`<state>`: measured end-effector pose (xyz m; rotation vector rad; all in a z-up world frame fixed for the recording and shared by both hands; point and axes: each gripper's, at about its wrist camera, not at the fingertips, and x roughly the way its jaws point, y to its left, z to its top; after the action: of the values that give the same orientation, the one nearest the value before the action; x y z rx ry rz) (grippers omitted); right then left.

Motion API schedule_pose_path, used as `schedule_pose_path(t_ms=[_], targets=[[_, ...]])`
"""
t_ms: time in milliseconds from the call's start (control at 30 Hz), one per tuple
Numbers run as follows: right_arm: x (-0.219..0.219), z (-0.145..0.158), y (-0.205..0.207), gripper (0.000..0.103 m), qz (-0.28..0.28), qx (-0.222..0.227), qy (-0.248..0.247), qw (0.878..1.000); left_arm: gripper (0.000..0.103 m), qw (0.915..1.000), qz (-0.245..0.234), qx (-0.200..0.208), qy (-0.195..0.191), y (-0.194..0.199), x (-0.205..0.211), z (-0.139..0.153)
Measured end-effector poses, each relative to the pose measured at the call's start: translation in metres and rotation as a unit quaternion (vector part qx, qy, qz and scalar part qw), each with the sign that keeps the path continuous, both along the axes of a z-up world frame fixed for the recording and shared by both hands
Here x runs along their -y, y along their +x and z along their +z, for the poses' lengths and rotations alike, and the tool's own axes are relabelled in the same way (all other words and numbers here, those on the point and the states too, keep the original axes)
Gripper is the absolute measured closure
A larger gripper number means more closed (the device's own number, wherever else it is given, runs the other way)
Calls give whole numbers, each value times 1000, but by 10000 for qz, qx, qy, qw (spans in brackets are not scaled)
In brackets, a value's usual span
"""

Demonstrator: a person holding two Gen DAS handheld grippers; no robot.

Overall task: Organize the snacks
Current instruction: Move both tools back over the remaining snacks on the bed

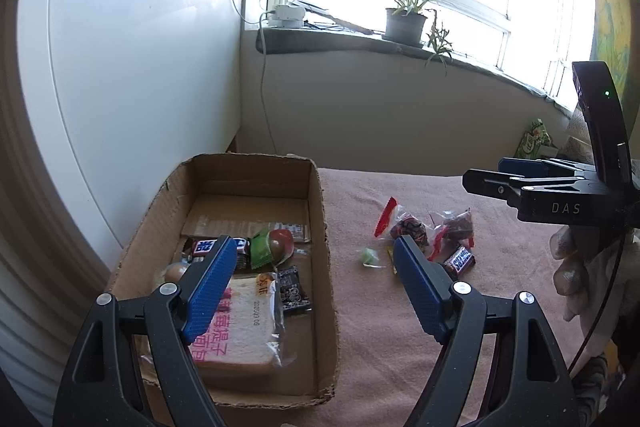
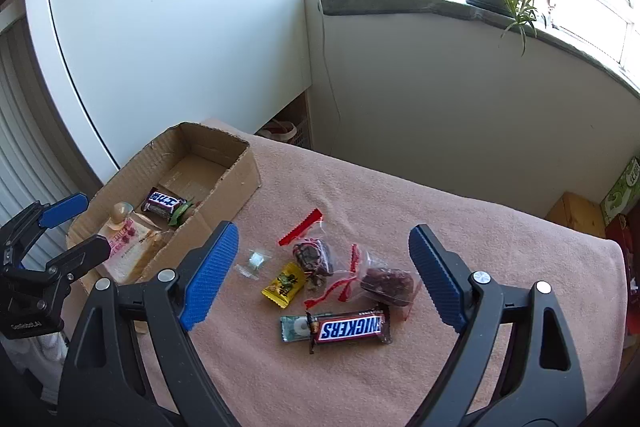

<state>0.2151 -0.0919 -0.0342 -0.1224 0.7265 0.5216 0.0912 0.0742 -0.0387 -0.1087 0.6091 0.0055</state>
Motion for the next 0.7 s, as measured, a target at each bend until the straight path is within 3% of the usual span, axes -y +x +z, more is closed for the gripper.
schedule_pose_path(t_ms=[200, 333, 533, 633, 700], targets=[[45, -11, 8, 13, -325, -343, 53, 9989, 23, 9995, -309, -47, -100, 6, 24, -2], [62, -30, 15, 14, -573, -976, 68, 9935, 23, 9986, -507, -108, -113, 8, 40, -6], [66, -70, 20, 16, -795, -2104, 450, 9733, 36, 9961, -832, -259, -131, 8, 60, -18], [67, -86, 24, 22, -961, -2574, 823, 9580, 42, 9949, -925, -344, -211, 7, 64, -24], [68, -96, 28, 33, -1081, -2872, 1050, 9459, 44, 9942, -965, -389, -254, 8, 65, -27]])
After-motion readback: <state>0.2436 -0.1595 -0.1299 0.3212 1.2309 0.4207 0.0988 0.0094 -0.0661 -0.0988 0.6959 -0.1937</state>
